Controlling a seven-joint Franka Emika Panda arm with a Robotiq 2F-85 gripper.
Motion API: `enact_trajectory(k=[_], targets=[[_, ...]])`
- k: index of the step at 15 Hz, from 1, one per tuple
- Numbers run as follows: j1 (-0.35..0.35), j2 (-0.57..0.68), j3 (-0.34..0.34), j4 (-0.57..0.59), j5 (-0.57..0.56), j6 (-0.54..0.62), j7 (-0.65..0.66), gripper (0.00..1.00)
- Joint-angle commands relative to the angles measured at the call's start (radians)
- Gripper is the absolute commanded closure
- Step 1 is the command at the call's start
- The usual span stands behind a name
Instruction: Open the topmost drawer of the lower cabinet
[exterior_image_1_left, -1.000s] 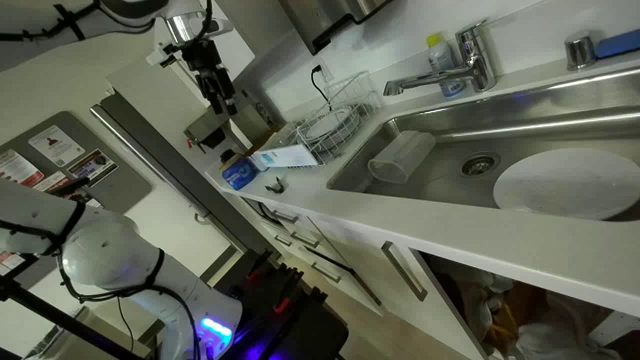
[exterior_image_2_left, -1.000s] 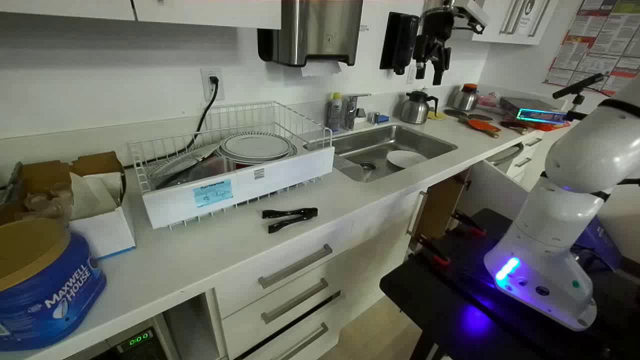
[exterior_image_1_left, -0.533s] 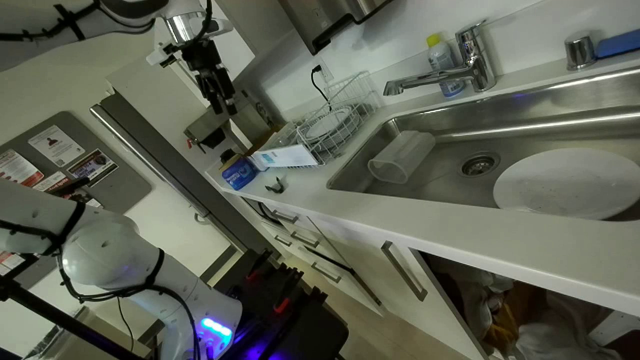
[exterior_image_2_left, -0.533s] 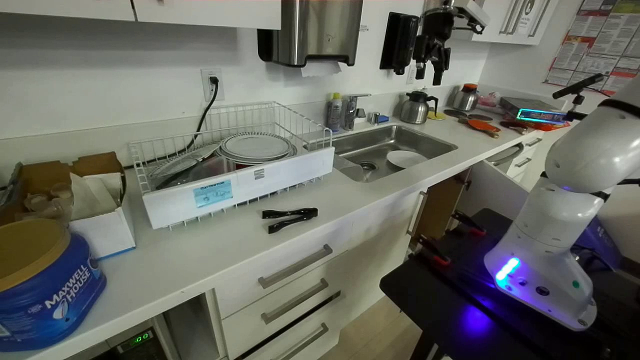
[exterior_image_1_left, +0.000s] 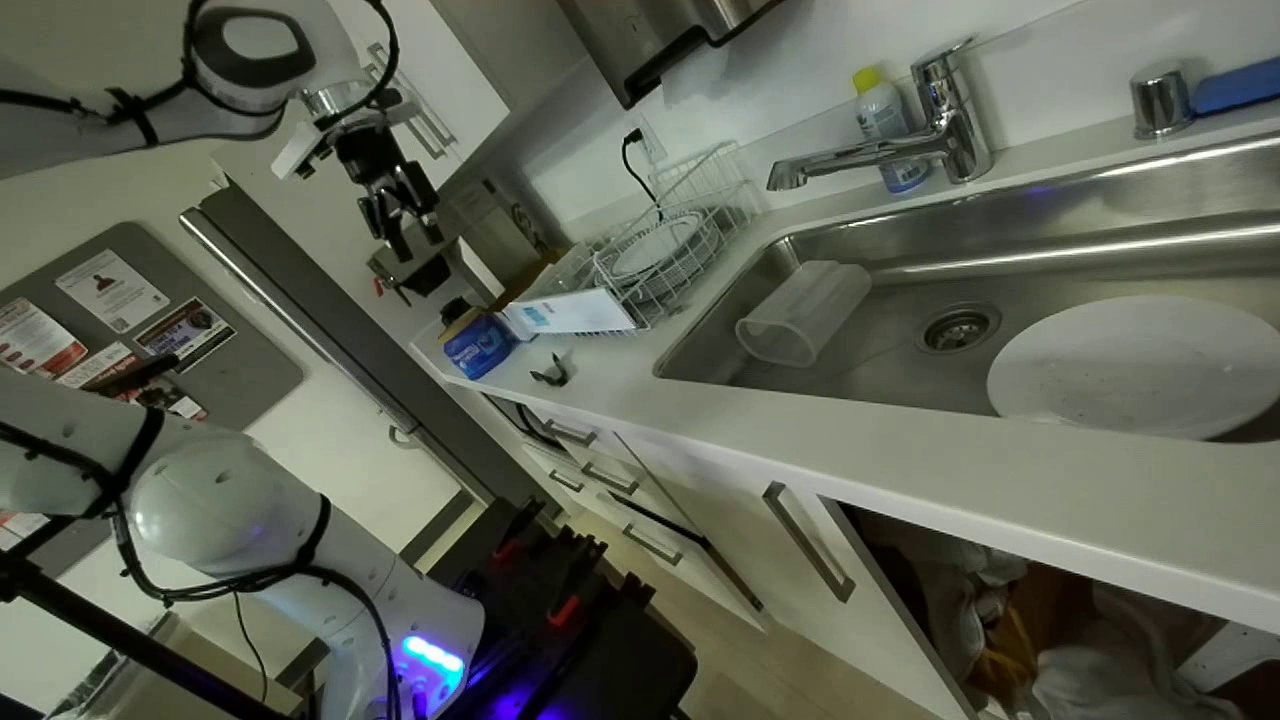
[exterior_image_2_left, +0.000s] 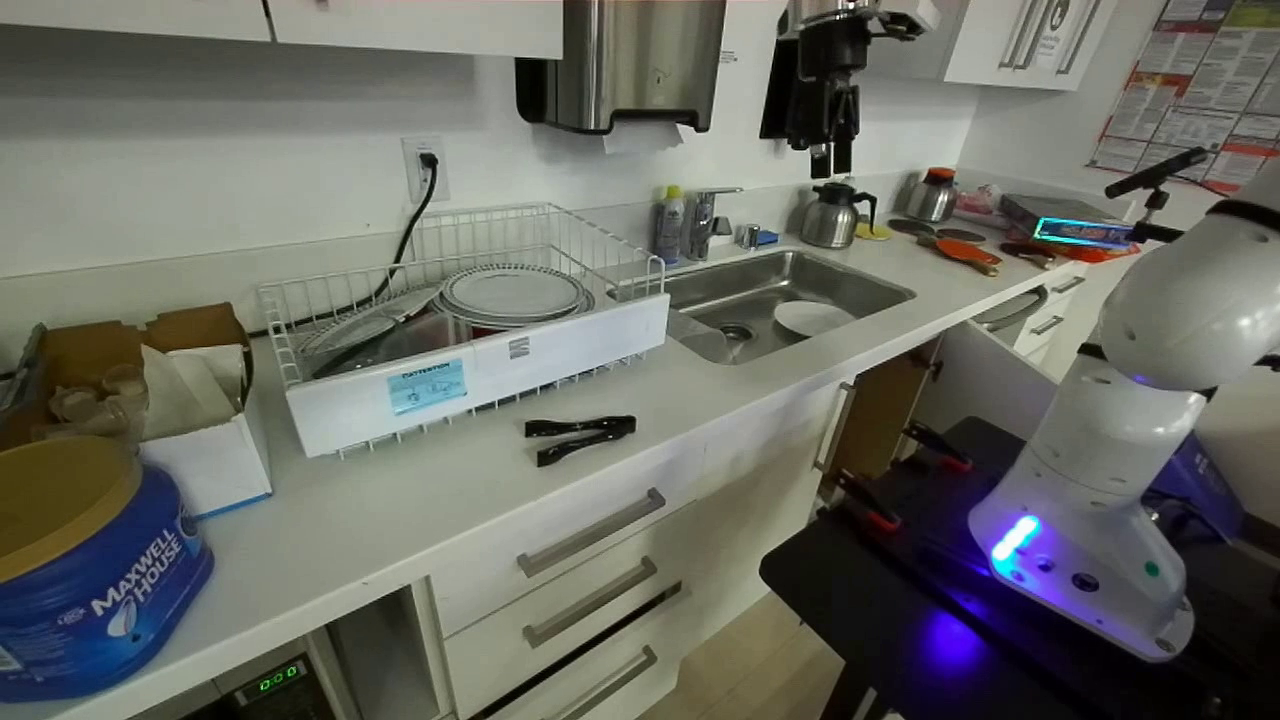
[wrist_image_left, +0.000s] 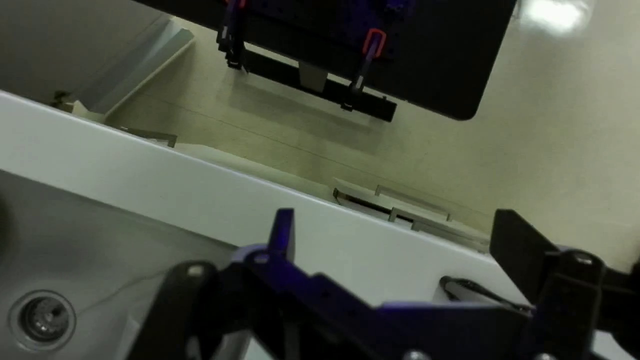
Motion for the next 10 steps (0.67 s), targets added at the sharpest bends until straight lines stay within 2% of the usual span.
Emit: enact_trajectory(k=[1,6,7,10], targets=[[0.096,-0.013,0.11,-0.062,-0.047,0.031,0.013,0.0],[0.227,0.021,0.234,-0.123,-0.11,0.06,-0.032,0.0],[0.211,0.023,0.21,-0.093,-0.081,0.029,0.01,0.0],[0.243,0.034,0.235,-0.11,-0.099,0.032,0.007,0.0]])
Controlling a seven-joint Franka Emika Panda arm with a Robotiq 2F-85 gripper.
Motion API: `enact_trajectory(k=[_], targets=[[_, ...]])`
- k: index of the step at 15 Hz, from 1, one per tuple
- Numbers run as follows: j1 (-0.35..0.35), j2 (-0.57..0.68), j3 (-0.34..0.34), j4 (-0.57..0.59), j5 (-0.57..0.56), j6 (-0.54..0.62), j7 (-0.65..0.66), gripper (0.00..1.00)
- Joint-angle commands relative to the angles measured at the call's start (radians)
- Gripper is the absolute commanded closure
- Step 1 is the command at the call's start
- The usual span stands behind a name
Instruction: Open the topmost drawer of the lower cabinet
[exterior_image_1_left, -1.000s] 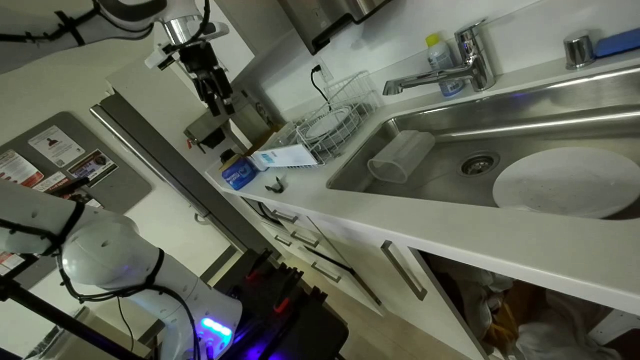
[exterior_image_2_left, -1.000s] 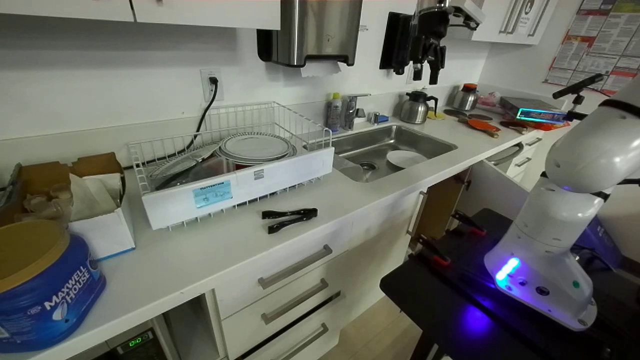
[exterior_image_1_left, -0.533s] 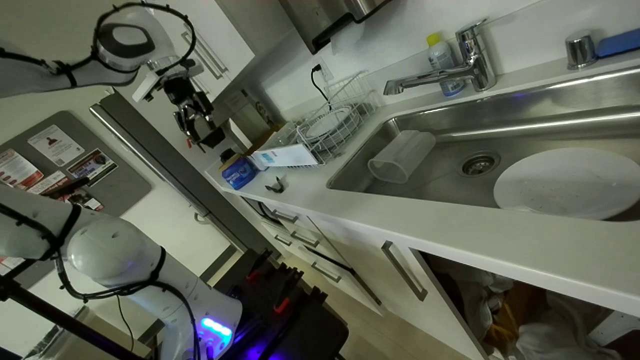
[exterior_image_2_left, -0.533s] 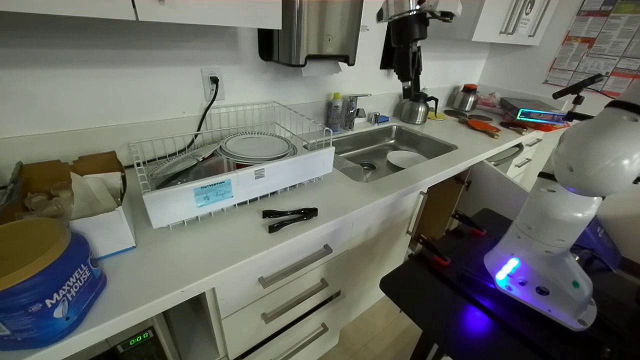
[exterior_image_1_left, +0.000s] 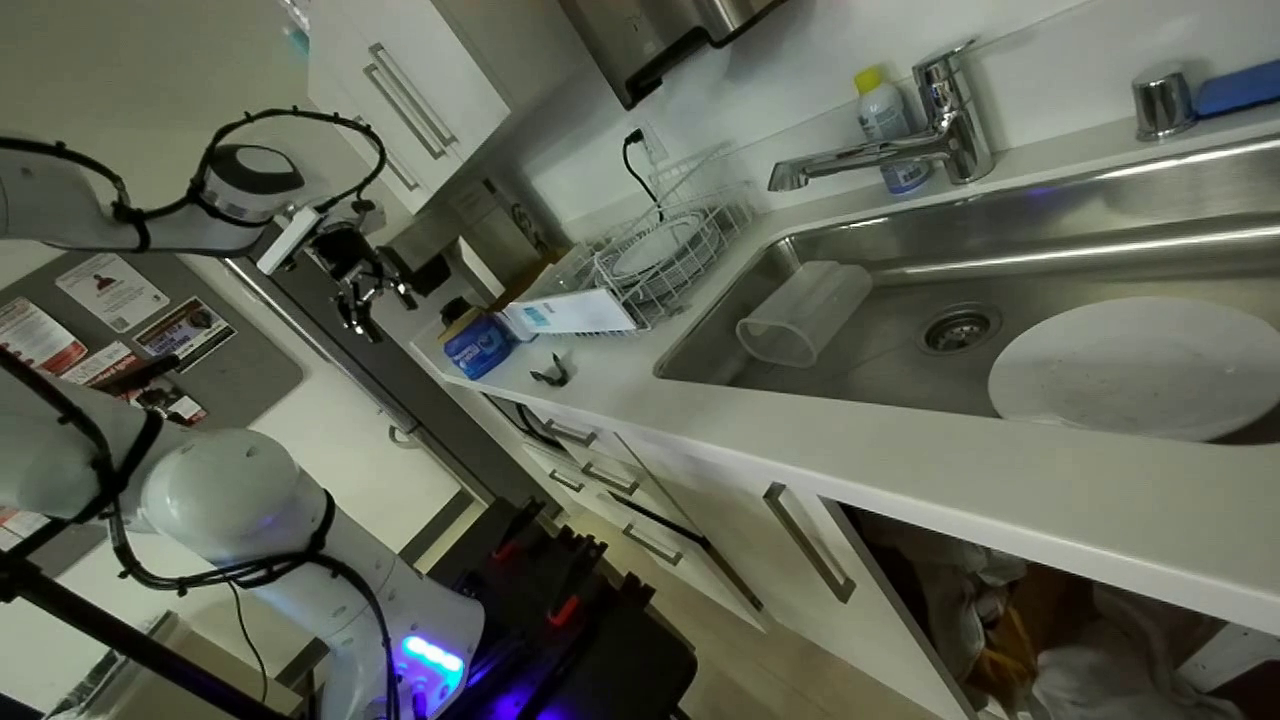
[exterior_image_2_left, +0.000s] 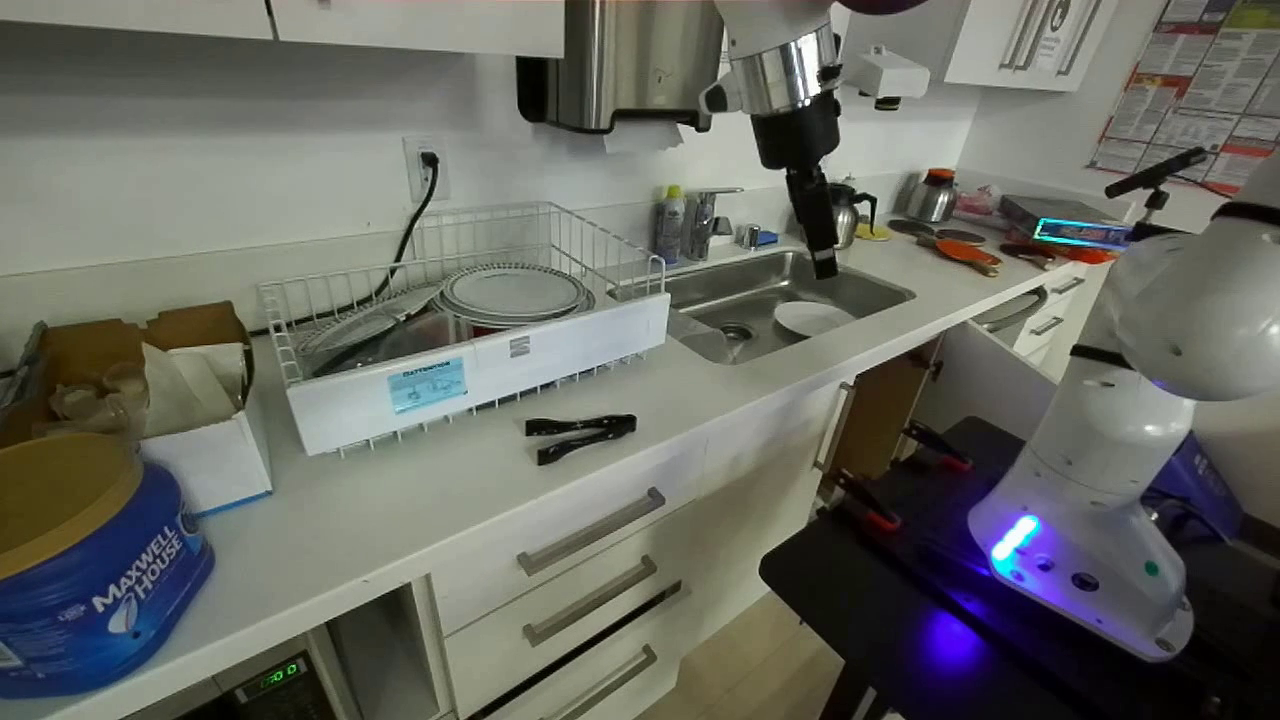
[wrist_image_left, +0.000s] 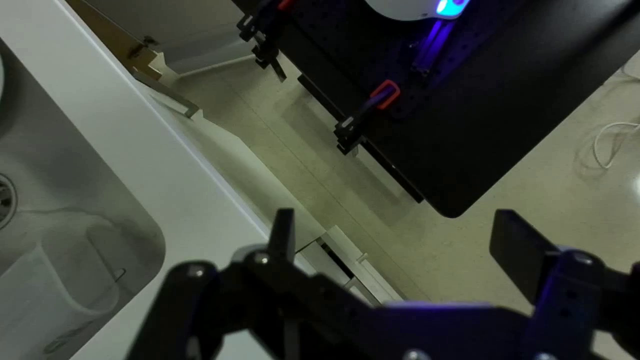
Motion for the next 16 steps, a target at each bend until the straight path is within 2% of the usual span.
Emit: enact_trajectory(k=[1,3,5,11,16], targets=[[0.014,0.003,-0.014,0.003,-0.005,-0.003,-0.004,0.0],[0.012,0.003,-0.02,0.003,-0.005,-0.003,-0.009,0.0],[0.029,0.042,0.002,0.03,-0.038,0.006,-0.046,0.0],[0.144,0.273,0.166,0.14,-0.14,0.022,-0.05,0.0],[0.234,0.482,0.284,0.199,-0.308,0.07,-0.075,0.0]])
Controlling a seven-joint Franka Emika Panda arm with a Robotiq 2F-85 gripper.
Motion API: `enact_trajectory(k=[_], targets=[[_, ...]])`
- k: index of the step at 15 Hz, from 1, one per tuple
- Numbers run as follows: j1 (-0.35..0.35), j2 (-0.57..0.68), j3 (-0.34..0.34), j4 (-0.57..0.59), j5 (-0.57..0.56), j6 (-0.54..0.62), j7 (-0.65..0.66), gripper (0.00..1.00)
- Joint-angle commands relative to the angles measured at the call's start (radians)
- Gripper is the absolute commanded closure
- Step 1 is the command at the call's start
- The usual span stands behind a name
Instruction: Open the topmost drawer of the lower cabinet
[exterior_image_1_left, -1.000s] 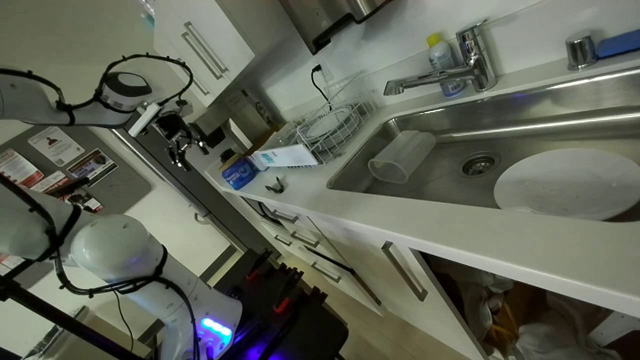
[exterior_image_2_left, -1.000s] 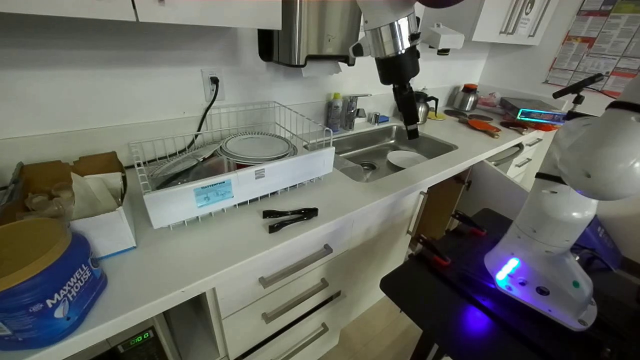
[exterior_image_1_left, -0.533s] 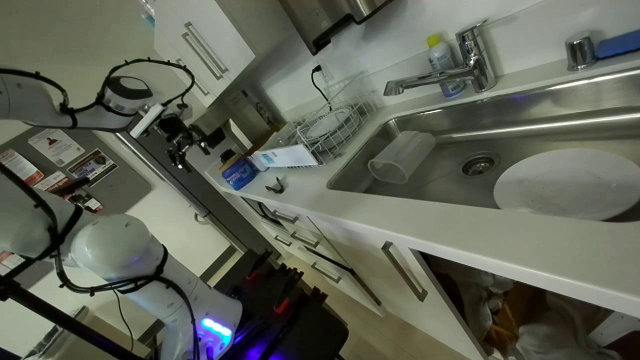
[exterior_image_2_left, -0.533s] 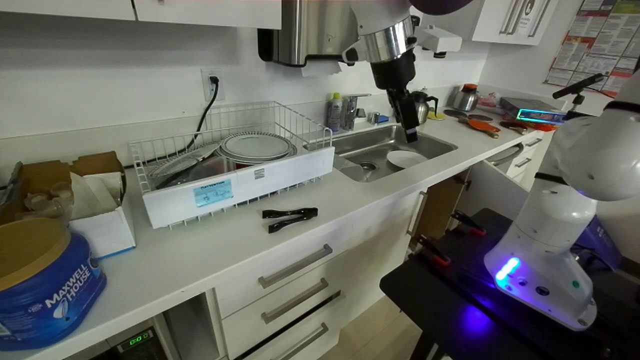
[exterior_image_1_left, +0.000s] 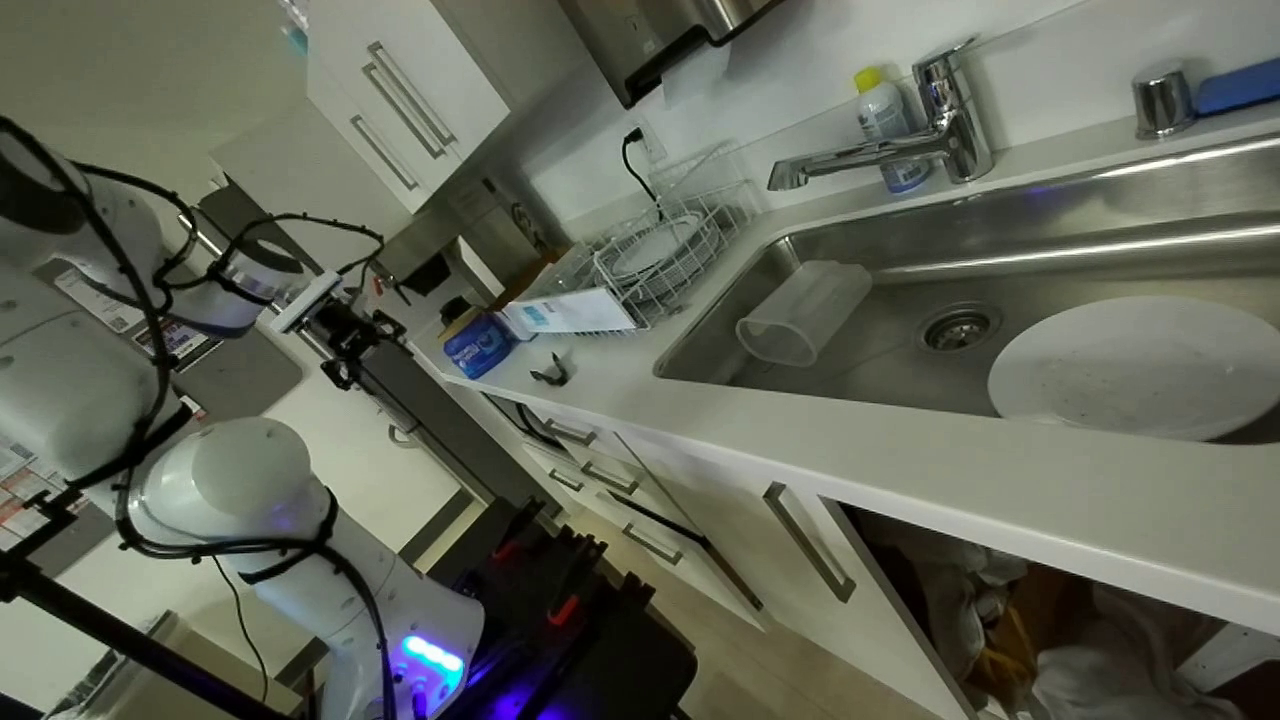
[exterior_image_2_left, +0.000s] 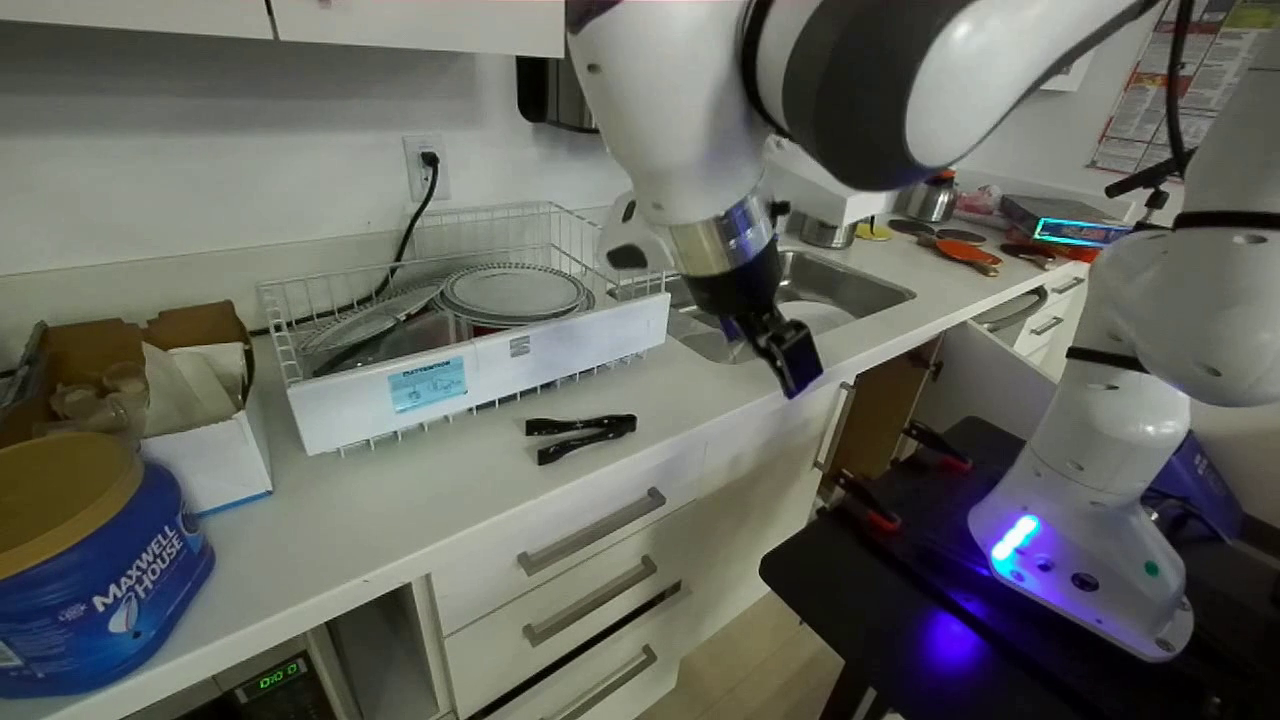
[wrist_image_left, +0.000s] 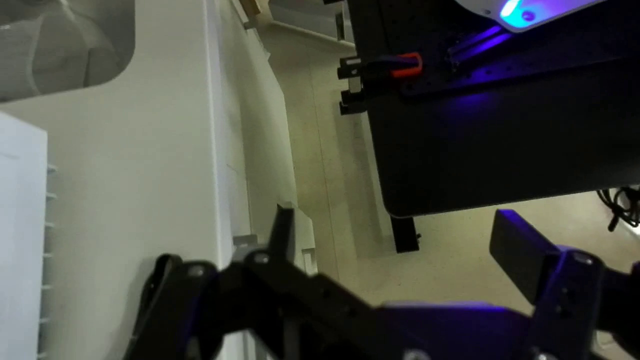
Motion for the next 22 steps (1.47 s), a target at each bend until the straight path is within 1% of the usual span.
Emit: enact_trajectory(k=[1,2,4,7,11,13,16,18,21,22], targets=[[0.049,0.14,0.045,0.061,-0.139,0.011,-0.038,0.0],[0.034,0.083,0.033,0.021,-0.079,0.014,-0.005,0.0],[0.056,0.134,0.041,0.037,-0.121,0.014,-0.008,0.0],[0.056,0.15,0.04,0.051,-0.128,0.014,-0.014,0.0],[0.087,0.179,0.057,0.01,-0.268,0.055,-0.113,0.0],[0.104,0.191,0.063,-0.027,-0.338,0.1,-0.141,0.0],[0.123,0.203,0.068,-0.107,-0.451,0.222,-0.158,0.0],[0.135,0.225,0.062,-0.157,-0.546,0.296,-0.157,0.0],[0.14,0.3,0.042,-0.206,-0.732,0.404,-0.15,0.0],[0.139,0.319,0.039,-0.211,-0.779,0.428,-0.153,0.0]])
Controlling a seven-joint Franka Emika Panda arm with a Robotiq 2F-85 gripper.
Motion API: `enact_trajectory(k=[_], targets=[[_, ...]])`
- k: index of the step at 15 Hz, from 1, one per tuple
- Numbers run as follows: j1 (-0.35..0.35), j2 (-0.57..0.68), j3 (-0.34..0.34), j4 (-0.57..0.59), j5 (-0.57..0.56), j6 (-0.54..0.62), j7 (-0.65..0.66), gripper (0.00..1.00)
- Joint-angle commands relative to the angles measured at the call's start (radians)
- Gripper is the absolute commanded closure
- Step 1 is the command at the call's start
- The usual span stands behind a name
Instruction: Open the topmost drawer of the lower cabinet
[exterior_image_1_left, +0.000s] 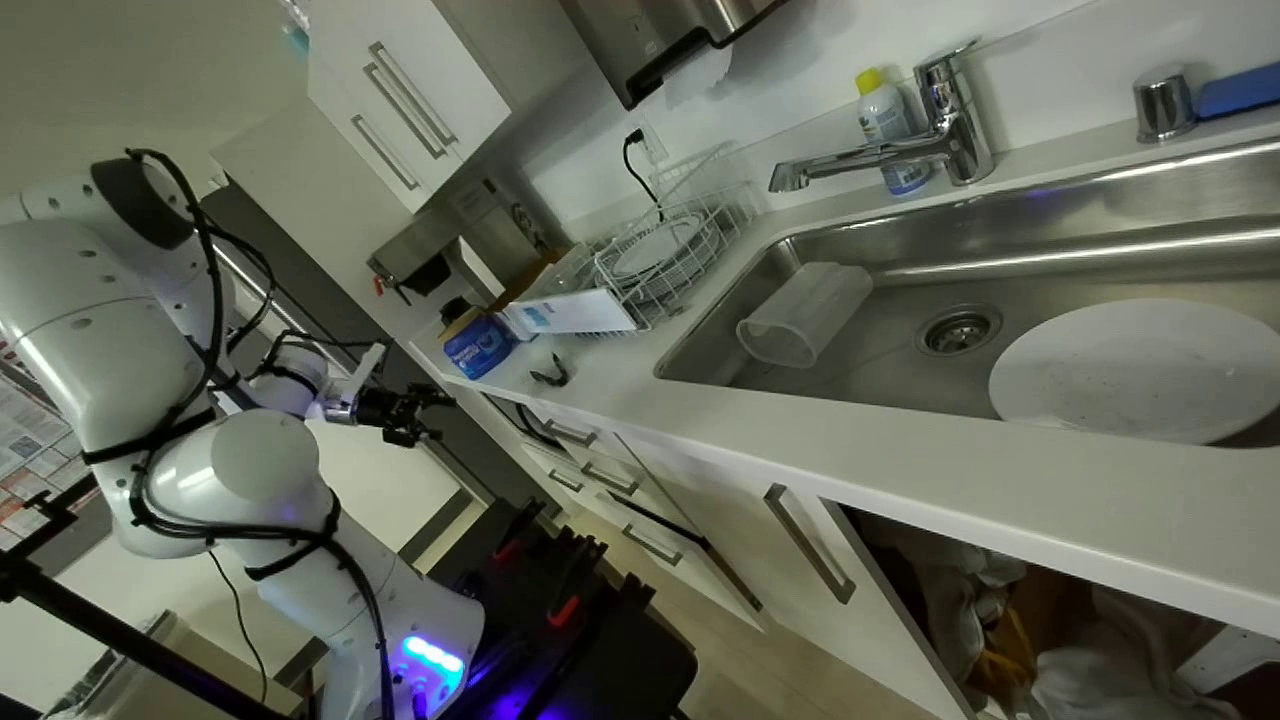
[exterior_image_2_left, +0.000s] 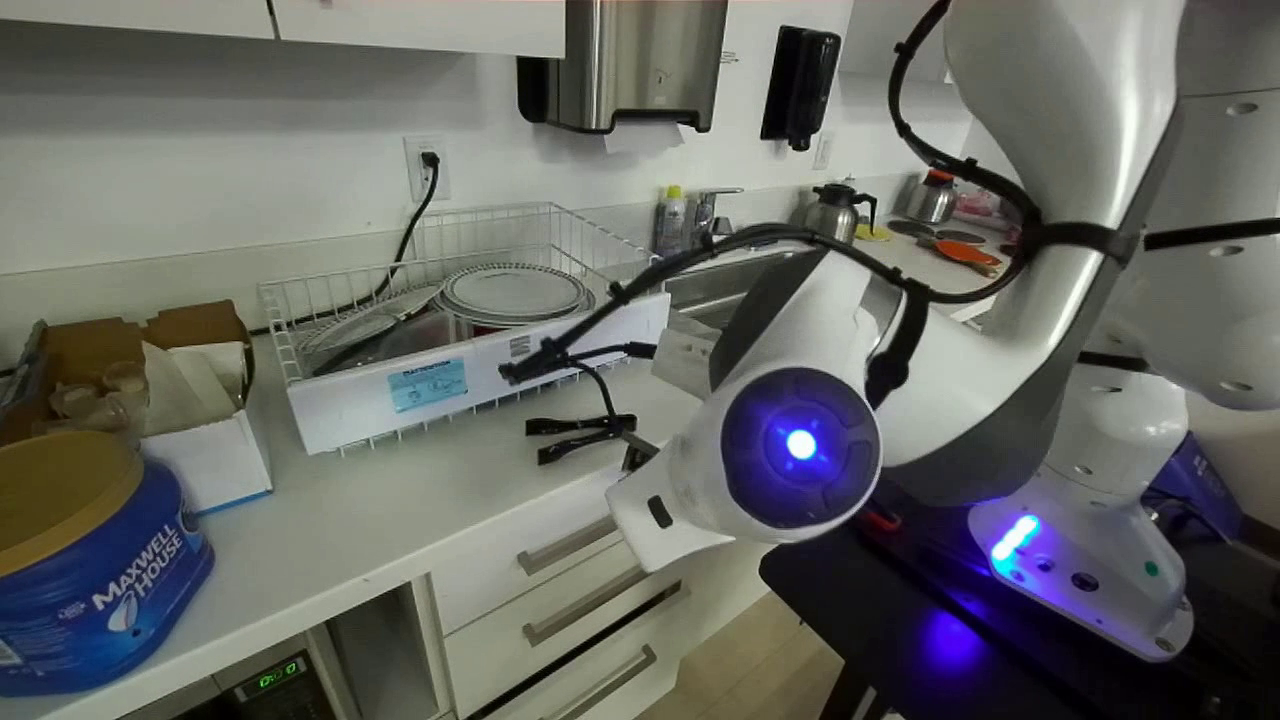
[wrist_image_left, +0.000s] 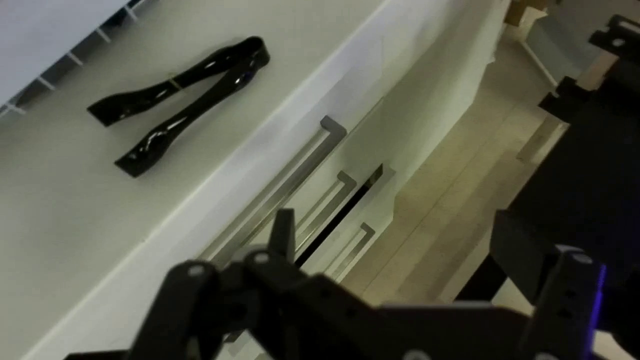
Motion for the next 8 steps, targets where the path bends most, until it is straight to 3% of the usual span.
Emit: enact_trajectory(k=[1,6,8], targets=[[0.004,0.021,-0.008,-0.012,-0.051,0.029,-0.001,0.0],[0.005,0.066,-0.018,-0.02,-0.109,0.058,-0.001,0.0],[0.041,0.093,-0.02,0.002,-0.123,-0.025,-0.007,0.0]])
